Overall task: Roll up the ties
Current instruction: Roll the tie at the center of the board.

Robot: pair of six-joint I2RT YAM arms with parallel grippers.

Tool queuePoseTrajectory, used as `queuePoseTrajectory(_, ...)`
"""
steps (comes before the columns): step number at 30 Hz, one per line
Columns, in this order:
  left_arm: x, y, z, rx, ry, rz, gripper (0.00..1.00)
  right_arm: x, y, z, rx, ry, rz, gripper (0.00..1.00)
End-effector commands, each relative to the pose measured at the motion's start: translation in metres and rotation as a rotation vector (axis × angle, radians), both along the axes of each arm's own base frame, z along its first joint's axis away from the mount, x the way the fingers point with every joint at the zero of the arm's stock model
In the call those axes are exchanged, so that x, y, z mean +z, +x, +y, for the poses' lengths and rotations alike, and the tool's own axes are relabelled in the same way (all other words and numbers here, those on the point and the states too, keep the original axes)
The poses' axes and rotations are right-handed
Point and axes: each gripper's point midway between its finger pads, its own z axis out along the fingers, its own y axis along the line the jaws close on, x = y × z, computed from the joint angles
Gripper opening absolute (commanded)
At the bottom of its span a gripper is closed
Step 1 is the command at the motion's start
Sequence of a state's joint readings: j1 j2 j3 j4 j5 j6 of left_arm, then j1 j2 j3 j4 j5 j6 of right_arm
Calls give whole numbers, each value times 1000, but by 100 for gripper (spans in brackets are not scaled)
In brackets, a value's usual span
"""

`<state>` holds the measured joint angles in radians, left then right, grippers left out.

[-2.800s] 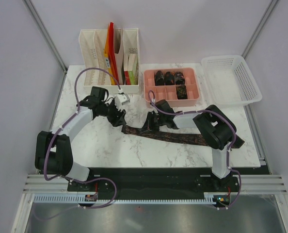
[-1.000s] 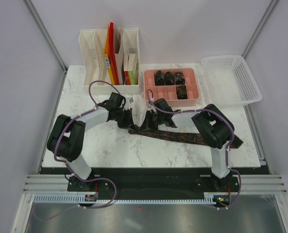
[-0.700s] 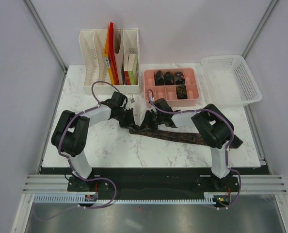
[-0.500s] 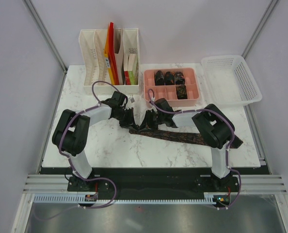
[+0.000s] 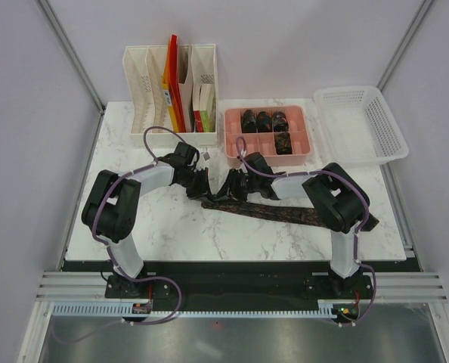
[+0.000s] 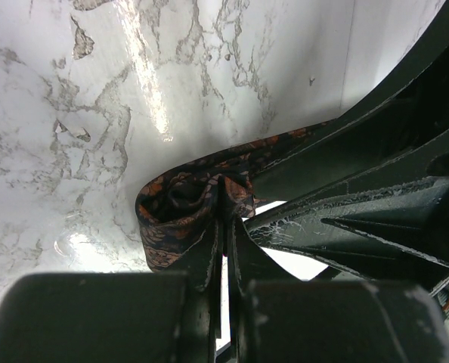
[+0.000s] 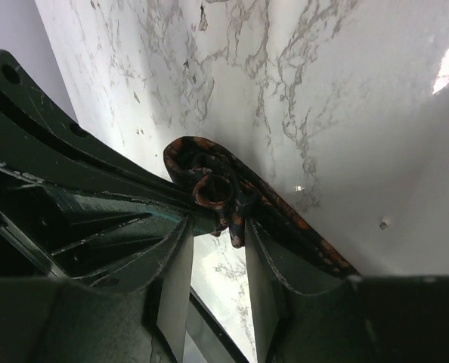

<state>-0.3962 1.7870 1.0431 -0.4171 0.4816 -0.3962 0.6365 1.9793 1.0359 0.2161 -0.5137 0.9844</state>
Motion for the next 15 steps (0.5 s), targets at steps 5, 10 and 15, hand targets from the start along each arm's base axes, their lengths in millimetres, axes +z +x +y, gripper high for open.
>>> queuePoseTrajectory(5,-5,2,-1,18,20,10,2,8,16,1,-138,57,31,40)
queuePoseTrajectory(10,-6,2,0,18,20,11,2,14,19,4,-175,97,58,41)
queuePoseTrajectory(15,-6,2,0,18,21,14,2,10,20,4,-194,85,81,43)
